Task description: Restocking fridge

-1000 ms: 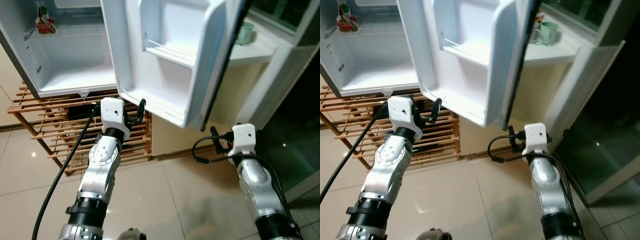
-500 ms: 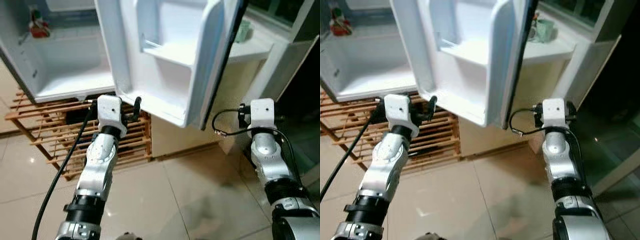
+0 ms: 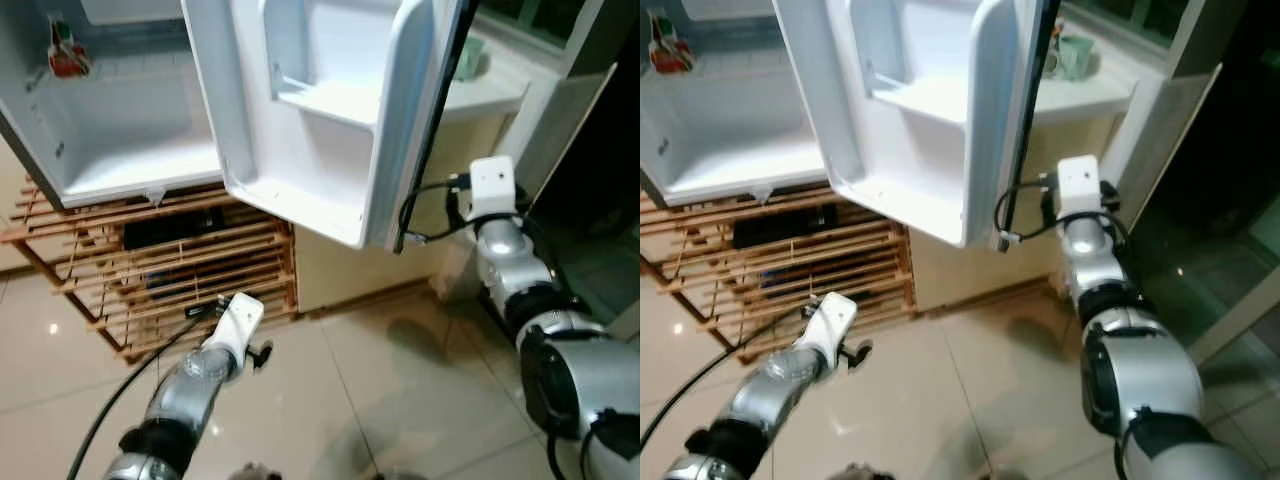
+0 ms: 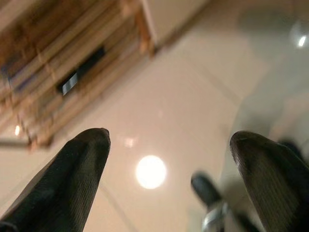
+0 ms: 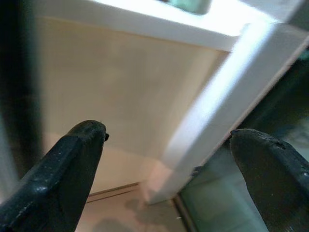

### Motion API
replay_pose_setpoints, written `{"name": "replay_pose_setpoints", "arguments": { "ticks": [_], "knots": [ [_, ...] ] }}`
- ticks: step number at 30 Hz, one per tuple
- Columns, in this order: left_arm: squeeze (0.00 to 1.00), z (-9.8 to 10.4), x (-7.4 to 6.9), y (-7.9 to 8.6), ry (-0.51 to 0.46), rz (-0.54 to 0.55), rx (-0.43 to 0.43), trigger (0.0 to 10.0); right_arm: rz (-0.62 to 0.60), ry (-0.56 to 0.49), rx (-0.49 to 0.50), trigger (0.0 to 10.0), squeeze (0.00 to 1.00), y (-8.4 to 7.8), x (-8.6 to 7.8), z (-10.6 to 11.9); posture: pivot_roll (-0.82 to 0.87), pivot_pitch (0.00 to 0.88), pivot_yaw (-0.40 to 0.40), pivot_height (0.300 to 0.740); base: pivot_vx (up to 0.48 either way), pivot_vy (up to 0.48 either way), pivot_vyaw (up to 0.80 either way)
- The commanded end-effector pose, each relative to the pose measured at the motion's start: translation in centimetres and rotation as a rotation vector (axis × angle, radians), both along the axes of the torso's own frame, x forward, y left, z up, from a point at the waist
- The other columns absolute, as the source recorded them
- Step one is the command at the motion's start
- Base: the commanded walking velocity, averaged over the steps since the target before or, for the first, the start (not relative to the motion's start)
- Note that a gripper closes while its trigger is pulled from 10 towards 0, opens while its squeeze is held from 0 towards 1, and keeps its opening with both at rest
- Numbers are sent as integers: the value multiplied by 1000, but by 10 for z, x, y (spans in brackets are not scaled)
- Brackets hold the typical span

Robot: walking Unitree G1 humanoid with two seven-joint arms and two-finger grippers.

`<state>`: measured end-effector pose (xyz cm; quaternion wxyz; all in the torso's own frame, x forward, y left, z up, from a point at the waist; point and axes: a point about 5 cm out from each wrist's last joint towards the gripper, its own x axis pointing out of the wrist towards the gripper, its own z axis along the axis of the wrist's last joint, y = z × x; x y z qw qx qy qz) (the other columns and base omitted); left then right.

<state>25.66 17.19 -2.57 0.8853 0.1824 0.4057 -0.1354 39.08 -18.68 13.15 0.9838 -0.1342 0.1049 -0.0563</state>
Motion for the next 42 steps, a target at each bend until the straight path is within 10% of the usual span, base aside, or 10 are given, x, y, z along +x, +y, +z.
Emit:
{"name": "replay_pose_setpoints", "arguments": {
  "ticks": [1,8,18,21,25,33,42],
  "knots": [
    [0,5,8,5,-26,-6,45,10000,41,-24,61,10000,0,11,7,12,14,0,-6,740,0,0,0],
    [0,-2,6,0,17,-201,115,10000,277,-93,160,10000,0,58,16,36,1,0,10,740,0,0,0],
    [0,-38,-48,33,288,-583,428,10000,800,-134,182,10000,0,133,-3,46,-17,0,17,740,0,0,0],
    [0,-48,-65,35,375,-688,448,10000,942,-140,260,10000,0,147,-18,52,-23,0,21,740,0,0,0],
    [0,-60,-94,39,529,-843,440,10000,1381,-215,564,10000,0,158,-89,108,-41,0,38,740,0,0,0],
    [0,-56,-78,29,443,-797,458,10000,1334,-217,691,10000,0,138,-87,110,-34,0,29,740,0,0,0],
    [0,-53,-69,25,401,-758,436,10000,989,7,457,10000,0,104,-71,53,-32,0,27,740,0,0,0]
  ]
}}
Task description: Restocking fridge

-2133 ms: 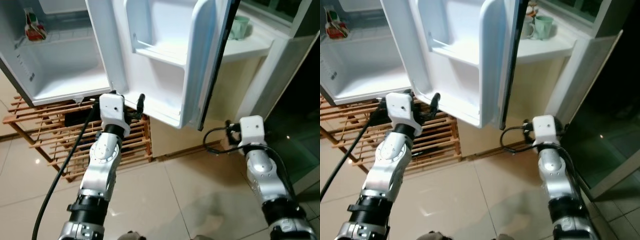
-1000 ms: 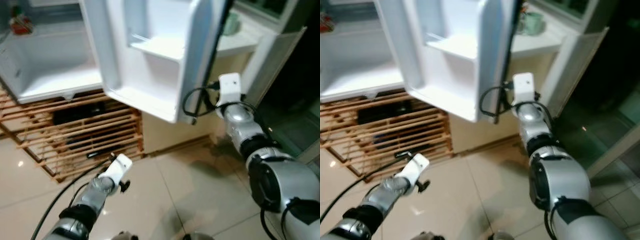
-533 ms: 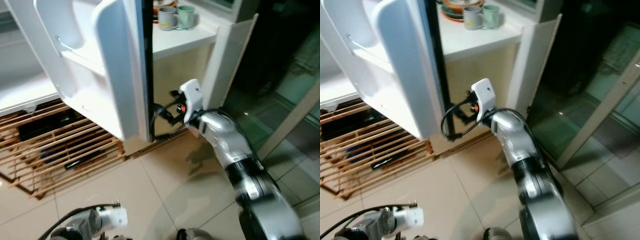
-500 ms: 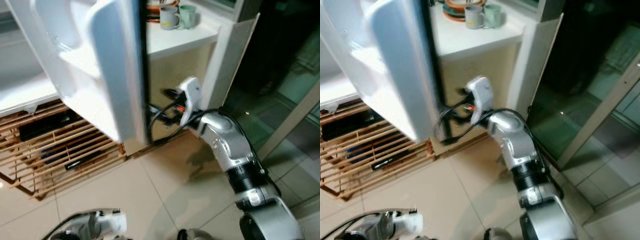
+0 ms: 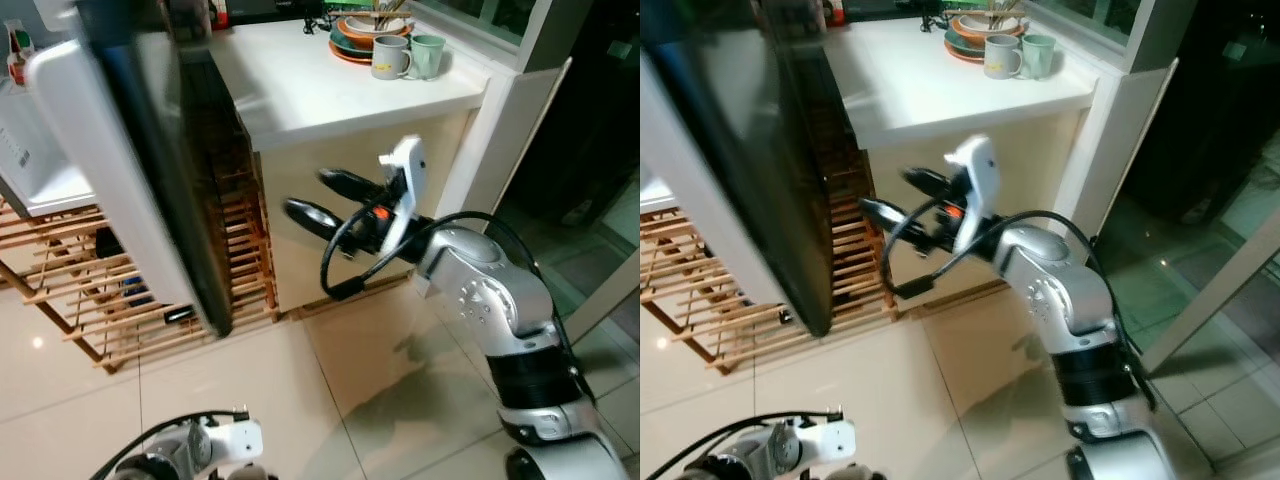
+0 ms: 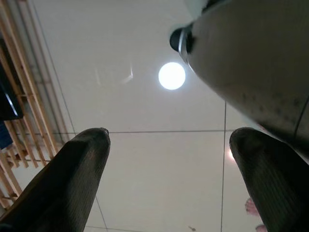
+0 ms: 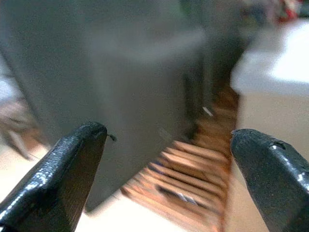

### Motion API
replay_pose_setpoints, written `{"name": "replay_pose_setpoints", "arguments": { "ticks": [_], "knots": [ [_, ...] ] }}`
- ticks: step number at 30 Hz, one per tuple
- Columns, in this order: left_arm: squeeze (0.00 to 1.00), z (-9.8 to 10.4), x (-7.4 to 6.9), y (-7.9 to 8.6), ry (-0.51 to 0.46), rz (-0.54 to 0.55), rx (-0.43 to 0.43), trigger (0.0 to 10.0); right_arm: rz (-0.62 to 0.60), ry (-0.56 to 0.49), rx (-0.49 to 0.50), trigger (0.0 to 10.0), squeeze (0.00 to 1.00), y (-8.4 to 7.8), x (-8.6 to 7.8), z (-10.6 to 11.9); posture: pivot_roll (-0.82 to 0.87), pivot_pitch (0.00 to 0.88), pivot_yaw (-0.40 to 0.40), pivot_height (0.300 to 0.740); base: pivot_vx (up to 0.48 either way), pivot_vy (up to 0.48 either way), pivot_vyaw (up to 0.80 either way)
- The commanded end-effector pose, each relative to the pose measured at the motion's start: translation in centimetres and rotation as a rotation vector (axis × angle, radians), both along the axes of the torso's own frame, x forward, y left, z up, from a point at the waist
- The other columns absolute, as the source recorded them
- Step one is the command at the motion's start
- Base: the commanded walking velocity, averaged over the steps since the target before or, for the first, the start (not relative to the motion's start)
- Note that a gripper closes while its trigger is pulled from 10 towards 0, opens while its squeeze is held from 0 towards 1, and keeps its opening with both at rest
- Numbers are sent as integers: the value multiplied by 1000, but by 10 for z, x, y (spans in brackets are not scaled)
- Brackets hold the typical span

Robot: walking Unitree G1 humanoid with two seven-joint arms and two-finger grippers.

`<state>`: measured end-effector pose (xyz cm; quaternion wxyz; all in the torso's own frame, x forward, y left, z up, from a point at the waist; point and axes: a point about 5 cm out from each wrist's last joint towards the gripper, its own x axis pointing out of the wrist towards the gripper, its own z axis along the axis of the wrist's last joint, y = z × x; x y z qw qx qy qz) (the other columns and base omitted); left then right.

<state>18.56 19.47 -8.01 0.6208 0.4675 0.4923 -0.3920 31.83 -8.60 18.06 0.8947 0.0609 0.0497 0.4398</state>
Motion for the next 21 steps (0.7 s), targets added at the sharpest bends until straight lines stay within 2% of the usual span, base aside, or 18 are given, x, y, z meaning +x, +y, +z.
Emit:
{"name": "replay_pose_setpoints", "arguments": {
  "ticks": [1,5,6,7,8,10,11,13,14,15,17,18,19,20,21],
  "knots": [
    [0,1,2,2,1,-4,3,10000,-5,-23,-14,10000,0,4,1,3,-32,0,27,740,0,0,0],
    [0,1,2,2,1,-4,3,10000,-5,-23,-14,10000,0,4,1,3,-32,0,27,740,0,0,0],
    [0,3,3,6,0,-4,2,10000,-123,11,-116,10000,0,-7,10,-11,-33,0,27,740,0,0,0],
    [0,11,22,-6,-108,43,-90,10000,-288,28,-187,10000,0,-23,20,-24,-39,0,27,740,0,0,0],
    [0,25,46,-20,-242,112,-196,10000,-398,39,-230,10000,0,-34,25,-33,-39,0,28,740,0,0,0],
    [0,48,78,-40,-427,207,-335,10000,-479,50,-245,10000,0,-41,27,-40,-37,0,27,740,0,0,0],
    [0,59,90,-43,-503,249,-398,10000,-480,54,-245,10000,0,-40,27,-42,-37,0,27,740,0,0,0],
    [0,79,108,-45,-618,308,-496,10000,-483,62,-245,10000,0,-39,26,-45,-37,0,27,740,0,0,0],
    [0,79,108,-45,-618,308,-496,10000,-483,62,-245,10000,0,-39,26,-45,-37,0,27,740,0,0,0],
    [0,89,117,-47,-662,330,-543,10000,-487,67,-248,10000,0,-39,25,-46,-35,0,28,740,0,0,0],
    [0,114,134,-51,-754,362,-633,10000,-499,76,-253,10000,0,-39,26,-50,-32,0,28,740,0,0,0],
    [0,134,145,-50,-836,389,-689,10000,-509,80,-254,10000,0,-39,27,-52,-31,0,29,740,0,0,0],
    [0,142,149,-49,-873,403,-709,10000,-512,81,-253,10000,0,-39,27,-53,-31,0,29,740,0,0,0],
    [0,142,149,-49,-873,403,-709,10000,-512,81,-253,10000,0,-39,27,-53,-31,0,29,740,0,0,0],
    [0,154,155,-45,-932,422,-722,10000,-518,81,-254,10000,0,-38,28,-54,-29,0,28,740,0,0,0]
  ]
}}
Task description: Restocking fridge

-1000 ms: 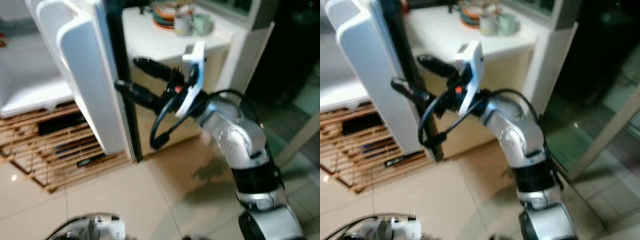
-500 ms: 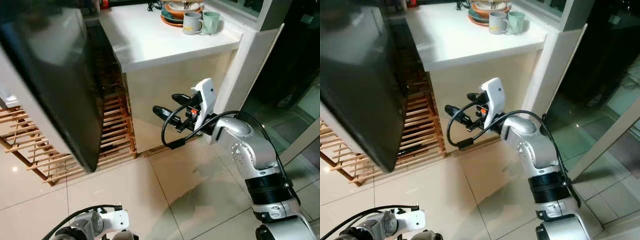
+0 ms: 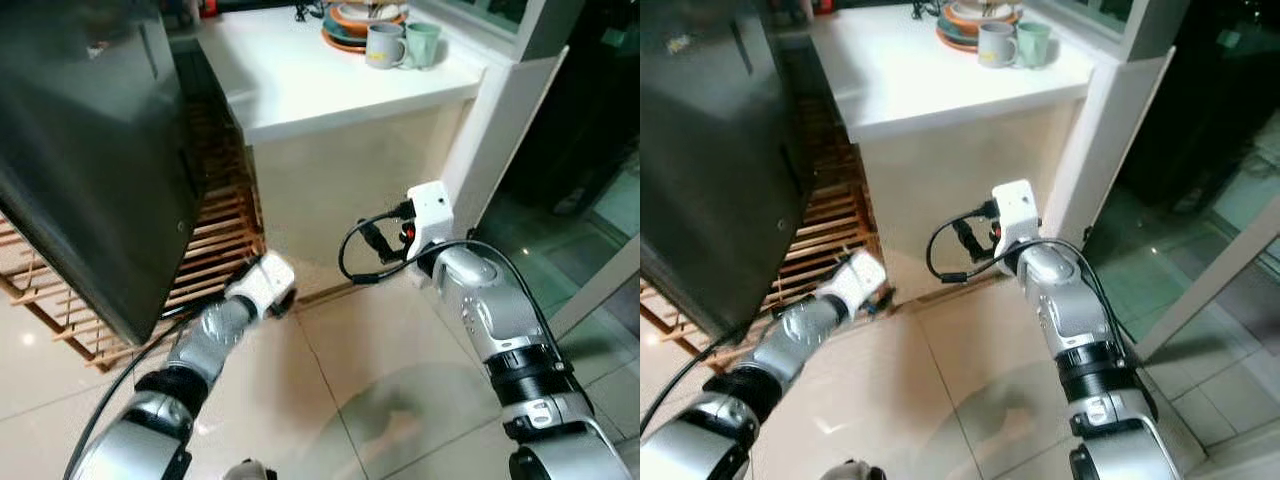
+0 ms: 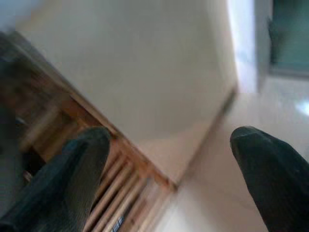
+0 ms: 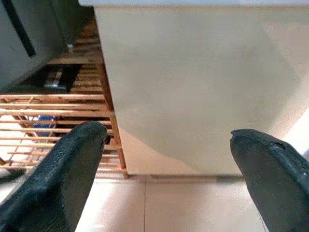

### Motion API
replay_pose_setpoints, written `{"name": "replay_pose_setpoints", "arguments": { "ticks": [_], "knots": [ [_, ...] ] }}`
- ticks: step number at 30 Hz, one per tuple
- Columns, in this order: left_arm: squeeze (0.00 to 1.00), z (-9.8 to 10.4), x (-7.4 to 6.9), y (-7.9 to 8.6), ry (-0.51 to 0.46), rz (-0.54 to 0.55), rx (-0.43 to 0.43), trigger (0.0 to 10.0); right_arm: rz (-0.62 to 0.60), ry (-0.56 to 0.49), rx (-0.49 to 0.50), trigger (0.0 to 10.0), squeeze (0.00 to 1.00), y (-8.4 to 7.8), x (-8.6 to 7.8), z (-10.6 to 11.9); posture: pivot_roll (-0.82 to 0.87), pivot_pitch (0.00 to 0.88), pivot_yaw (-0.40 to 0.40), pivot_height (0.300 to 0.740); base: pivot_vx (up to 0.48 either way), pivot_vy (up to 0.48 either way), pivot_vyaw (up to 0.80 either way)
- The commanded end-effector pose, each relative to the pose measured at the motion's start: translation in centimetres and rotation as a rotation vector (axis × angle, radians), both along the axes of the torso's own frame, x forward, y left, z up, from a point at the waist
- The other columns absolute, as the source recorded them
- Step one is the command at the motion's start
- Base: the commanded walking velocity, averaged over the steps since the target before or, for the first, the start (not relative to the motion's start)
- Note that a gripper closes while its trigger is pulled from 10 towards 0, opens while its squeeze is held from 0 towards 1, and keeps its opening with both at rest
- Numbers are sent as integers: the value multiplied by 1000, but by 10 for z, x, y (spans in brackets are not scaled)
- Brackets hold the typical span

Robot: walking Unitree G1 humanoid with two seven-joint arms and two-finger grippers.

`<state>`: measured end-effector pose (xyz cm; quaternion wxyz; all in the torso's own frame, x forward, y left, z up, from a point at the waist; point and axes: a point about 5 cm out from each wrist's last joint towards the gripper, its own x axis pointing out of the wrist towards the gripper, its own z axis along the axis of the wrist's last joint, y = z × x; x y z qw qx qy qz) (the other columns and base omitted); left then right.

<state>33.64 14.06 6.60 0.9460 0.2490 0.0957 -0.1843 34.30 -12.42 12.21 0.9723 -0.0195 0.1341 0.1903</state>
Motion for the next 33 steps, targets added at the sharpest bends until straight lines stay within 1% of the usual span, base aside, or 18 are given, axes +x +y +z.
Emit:
{"name": "replay_pose_setpoints", "arguments": {
  "ticks": [1,3,4,5,6,8,10,11,15,16,17,18,20,21,25,29,32,33],
  "knots": [
    [0,21,11,15,-83,94,-27,10000,-16,-23,-5,10000,0,0,3,3,-27,0,26,740,0,0,0],
    [0,46,22,32,-204,214,-30,10000,-24,-17,-9,10000,0,1,3,-1,-19,0,16,740,0,0,0],
    [0,46,22,32,-204,214,-30,10000,-24,-17,-9,10000,0,1,3,-1,-19,0,16,740,0,0,0],
    [0,61,28,48,-275,296,-14,10000,-22,-9,-13,10000,0,2,2,-3,-19,0,16,740,0,0,0],
    [0,61,28,48,-275,296,-14,10000,-22,-9,-13,10000,0,2,2,-3,-19,0,16,740,0,0,0],
    [0,77,28,73,-348,402,29,10000,-8,0,-17,10000,0,5,0,-6,-21,0,8,740,0,0,0],
    [0,93,23,104,-420,546,80,10000,20,3,-21,10000,0,10,-1,-7,-18,0,2,740,0,0,0],
    [0,97,21,113,-436,589,90,10000,23,3,-22,10000,0,11,-1,-7,-16,0,-2,740,0,0,0],
    [0,105,15,130,-481,672,119,10000,23,4,-22,10000,0,11,-1,-8,-14,0,-5,740,0,0,0],
    [0,123,0,165,-579,806,200,10000,27,9,-23,10000,0,12,-1,-10,-13,0,-12,740,0,0,0],
    [0,130,-7,182,-611,876,228,10000,30,13,-23,10000,0,13,-1,-10,-10,0,-16,740,0,0,0],
    [0,130,-7,182,-611,876,228,10000,30,13,-23,10000,0,13,-1,-10,-10,0,-16,740,0,0,0],
    [0,137,-18,206,-630,979,256,10000,43,25,-24,10000,0,15,-3,-13,-1,0,-21,740,0,0,0],
    [0,139,-19,209,-641,1001,260,10000,52,30,-25,10000,0,17,-4,-15,2,0,-23,740,0,0,0],
    [0,135,-12,184,-646,948,233,10000,66,36,-28,10000,0,22,-6,-18,2,0,-23,740,0,0,0],
    [0,113,4,134,-552,769,113,10000,59,19,-15,10000,0,23,-5,-16,-8,0,-21,740,0,0,0],
    [0,106,12,79,-544,528,-48,10000,20,-18,-2,10000,0,20,-6,-14,-24,0,-17,740,0,0,0],
    [0,106,12,79,-544,528,-48,10000,20,-18,-2,10000,0,20,-6,-14,-24,0,-17,740,0,0,0]
  ]
}}
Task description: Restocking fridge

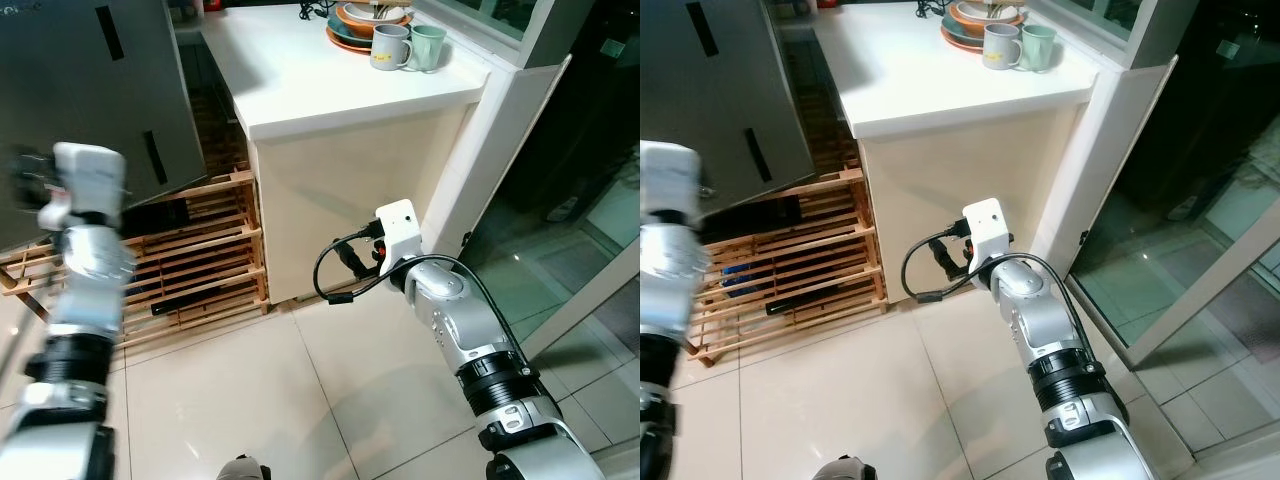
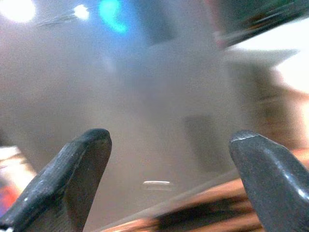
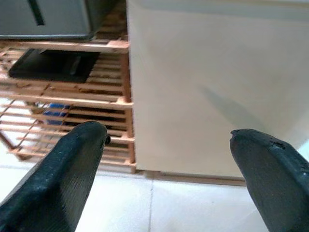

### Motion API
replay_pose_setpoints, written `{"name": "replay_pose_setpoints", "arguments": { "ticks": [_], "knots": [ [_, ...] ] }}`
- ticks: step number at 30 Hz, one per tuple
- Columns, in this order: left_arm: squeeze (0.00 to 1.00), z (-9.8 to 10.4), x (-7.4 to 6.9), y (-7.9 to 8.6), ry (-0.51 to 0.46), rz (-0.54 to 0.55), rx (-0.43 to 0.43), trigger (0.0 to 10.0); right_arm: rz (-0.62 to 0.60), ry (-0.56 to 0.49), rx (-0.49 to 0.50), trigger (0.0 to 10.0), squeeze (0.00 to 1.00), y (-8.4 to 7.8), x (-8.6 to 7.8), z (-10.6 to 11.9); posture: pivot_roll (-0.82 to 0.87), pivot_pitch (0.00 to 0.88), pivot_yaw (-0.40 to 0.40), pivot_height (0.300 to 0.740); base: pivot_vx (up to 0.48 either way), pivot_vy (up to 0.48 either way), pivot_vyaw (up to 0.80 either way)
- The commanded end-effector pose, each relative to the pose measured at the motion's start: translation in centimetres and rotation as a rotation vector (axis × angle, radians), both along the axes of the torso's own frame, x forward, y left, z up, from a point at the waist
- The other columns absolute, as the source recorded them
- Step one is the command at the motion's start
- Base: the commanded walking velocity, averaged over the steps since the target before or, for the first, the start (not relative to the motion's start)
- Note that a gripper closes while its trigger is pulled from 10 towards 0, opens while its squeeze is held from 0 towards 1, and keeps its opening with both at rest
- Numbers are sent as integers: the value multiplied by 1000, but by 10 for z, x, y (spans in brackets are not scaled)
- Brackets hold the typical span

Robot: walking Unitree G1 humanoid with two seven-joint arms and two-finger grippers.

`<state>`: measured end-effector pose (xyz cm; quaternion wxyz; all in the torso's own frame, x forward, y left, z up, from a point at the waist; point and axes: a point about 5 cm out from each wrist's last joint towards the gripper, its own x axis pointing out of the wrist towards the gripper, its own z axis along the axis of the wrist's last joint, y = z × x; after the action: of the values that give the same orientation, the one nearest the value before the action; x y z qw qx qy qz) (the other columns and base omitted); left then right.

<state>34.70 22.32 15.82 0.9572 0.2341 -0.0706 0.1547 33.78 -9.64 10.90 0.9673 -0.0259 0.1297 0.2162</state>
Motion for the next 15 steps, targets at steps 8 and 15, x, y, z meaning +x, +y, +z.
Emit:
{"name": "replay_pose_setpoints", "arguments": {
  "ticks": [8,15],
  "knots": [
    [0,5,-4,-80,-42,-367,-159,10000,-118,-48,19,10000,0,-17,-3,-3,-41,0,5,740,0,0,0],
    [0,-9,4,-57,61,-242,-324,10000,-147,-62,45,10000,0,-15,-3,-5,-36,0,22,740,0,448,0]
  ]
}}
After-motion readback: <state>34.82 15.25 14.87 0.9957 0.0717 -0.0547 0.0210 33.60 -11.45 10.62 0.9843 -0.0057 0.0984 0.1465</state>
